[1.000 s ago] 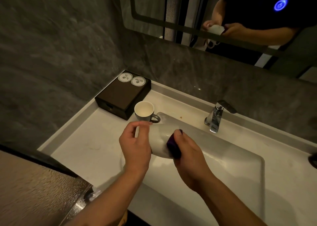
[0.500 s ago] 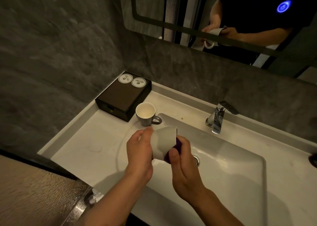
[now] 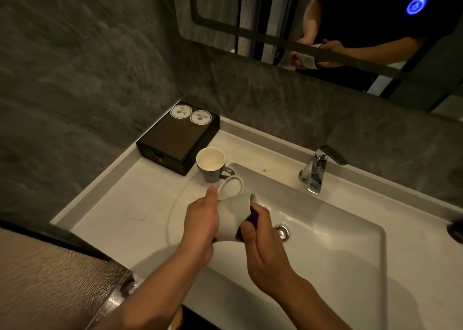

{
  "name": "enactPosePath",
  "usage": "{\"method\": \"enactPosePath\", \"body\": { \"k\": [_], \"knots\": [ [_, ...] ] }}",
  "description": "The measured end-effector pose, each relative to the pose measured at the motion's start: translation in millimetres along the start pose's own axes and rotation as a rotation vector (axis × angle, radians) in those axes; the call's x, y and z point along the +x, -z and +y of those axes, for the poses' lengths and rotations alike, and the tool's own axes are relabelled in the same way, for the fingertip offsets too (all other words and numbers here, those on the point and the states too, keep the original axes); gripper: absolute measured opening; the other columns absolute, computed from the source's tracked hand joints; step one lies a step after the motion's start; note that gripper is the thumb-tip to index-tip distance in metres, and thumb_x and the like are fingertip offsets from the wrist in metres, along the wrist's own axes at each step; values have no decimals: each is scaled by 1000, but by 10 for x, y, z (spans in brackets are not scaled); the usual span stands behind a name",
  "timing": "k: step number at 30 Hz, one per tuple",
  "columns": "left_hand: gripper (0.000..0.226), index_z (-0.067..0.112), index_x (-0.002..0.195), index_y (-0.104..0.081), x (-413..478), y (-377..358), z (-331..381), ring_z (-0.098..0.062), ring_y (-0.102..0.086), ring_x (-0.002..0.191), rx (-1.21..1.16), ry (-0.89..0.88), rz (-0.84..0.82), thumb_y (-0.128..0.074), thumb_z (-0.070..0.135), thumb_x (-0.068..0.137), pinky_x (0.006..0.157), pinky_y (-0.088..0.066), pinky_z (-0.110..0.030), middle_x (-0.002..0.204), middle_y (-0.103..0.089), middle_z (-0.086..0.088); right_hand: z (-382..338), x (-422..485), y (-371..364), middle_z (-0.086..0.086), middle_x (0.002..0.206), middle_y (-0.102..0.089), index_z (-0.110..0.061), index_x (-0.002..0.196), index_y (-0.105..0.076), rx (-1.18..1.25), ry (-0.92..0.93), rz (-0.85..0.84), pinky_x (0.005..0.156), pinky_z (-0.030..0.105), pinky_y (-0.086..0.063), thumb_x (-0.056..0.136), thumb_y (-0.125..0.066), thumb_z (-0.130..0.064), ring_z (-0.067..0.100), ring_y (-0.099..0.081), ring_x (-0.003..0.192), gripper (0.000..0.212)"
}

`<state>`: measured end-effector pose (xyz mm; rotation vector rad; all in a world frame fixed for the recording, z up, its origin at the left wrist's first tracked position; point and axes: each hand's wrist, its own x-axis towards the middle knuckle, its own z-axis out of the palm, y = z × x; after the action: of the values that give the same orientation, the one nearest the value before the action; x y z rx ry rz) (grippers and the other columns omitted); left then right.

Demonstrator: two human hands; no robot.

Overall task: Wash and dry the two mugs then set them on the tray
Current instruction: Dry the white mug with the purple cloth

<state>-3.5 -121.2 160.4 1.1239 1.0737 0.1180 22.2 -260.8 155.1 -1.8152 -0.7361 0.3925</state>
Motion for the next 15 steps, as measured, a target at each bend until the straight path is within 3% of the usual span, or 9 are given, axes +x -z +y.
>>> {"method": "enactPosePath", "body": {
  "k": [2,4,5,8,10,12,13,15],
  "knots": [
    [43,23,90,-70,-19,-62,-91,-24,-73,87,50,-213,157,-44,54,105,75,-65,-42,94,-74,-9,-23,5,-30,-41,111,-57,-42,123,-43,50,-14,60,81,22,-56,103,-32,-49,0,-62,102,25],
    [46,27,83,-70,-46,-62,-155,-7,-70,76,136,-455,219,-41,56,105,59,-54,-18,81,-72,7,-44,23,-10,-37,102,-62,-38,117,-49,125,-68,120,77,12,-51,105,-32,-45,-5,-61,95,22],
    [46,27,82,-69,-45,-60,-190,-3,-67,74,172,-593,218,-41,56,104,56,-48,-13,77,-69,9,-67,39,14,-33,99,-64,-37,113,-53,167,-107,147,77,10,-49,106,-32,-48,-6,-61,92,25],
    [38,16,87,-67,6,-29,-273,-6,-59,77,276,-1052,215,-43,41,103,68,-44,-12,82,-66,4,-74,110,90,-15,94,-68,-27,101,-64,430,-288,175,82,22,-50,102,-38,-50,3,-60,89,35],
    [48,0,98,-72,30,-18,-306,-10,-61,87,331,-1255,183,-41,36,107,79,-47,-11,96,-68,-7,-62,153,128,-2,108,-70,-23,108,-68,578,-413,174,92,36,-51,106,-40,-40,17,-62,102,33],
    [47,5,101,-74,-4,-35,-254,-13,-64,90,230,-1151,126,-40,38,105,80,-49,-12,98,-72,-6,-50,158,142,-2,110,-71,-27,110,-69,576,-411,180,92,37,-52,106,-42,-44,17,-63,104,33],
    [44,15,99,-76,-52,-50,-186,-12,-67,90,107,-945,122,-42,43,100,77,-51,-15,98,-75,-3,-40,141,135,-8,105,-71,-31,108,-68,500,-347,173,88,32,-53,105,-41,-52,11,-63,101,35],
    [41,24,102,-76,-77,-72,-23,-20,-74,92,-227,-274,-12,-51,55,94,75,-59,-31,105,-80,-7,-16,90,130,-21,104,-68,-38,113,-61,291,-144,124,82,21,-53,103,-36,-56,2,-64,98,32]
  ]
}}
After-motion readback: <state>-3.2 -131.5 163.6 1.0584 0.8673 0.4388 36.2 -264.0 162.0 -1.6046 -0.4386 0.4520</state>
